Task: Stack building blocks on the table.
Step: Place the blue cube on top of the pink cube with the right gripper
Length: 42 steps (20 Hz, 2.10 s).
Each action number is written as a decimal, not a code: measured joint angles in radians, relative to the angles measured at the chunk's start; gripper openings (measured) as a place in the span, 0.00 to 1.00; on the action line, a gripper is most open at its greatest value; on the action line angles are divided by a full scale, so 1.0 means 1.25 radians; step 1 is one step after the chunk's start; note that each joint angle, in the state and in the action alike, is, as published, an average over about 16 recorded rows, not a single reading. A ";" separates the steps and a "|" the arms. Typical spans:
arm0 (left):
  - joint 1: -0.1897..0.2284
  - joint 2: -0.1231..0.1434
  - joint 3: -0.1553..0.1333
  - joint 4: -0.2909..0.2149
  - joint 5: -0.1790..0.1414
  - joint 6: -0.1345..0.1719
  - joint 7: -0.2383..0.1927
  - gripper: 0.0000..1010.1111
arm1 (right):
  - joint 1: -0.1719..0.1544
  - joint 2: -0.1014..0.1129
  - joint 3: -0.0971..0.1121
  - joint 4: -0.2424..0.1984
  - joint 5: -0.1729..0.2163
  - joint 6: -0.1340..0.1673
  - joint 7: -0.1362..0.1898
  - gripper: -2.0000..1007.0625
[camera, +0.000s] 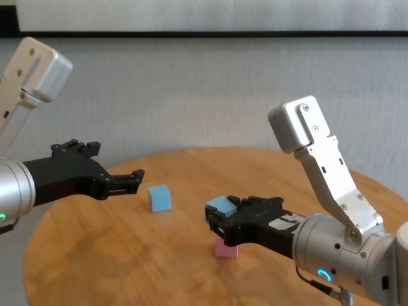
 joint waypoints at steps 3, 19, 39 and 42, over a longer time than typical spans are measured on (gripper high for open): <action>0.000 0.000 0.000 0.000 0.000 0.000 0.000 0.99 | 0.005 -0.005 0.001 0.009 -0.007 -0.004 -0.003 0.36; 0.000 0.000 0.000 0.000 0.000 0.000 0.000 0.99 | 0.035 -0.036 0.011 0.069 -0.029 -0.022 -0.014 0.36; 0.000 0.000 0.000 0.000 0.000 0.000 0.000 0.99 | 0.060 -0.064 0.022 0.124 -0.045 -0.042 -0.027 0.36; 0.000 0.000 0.000 0.000 0.000 0.000 0.000 0.99 | 0.062 -0.067 0.025 0.128 -0.046 -0.043 -0.028 0.36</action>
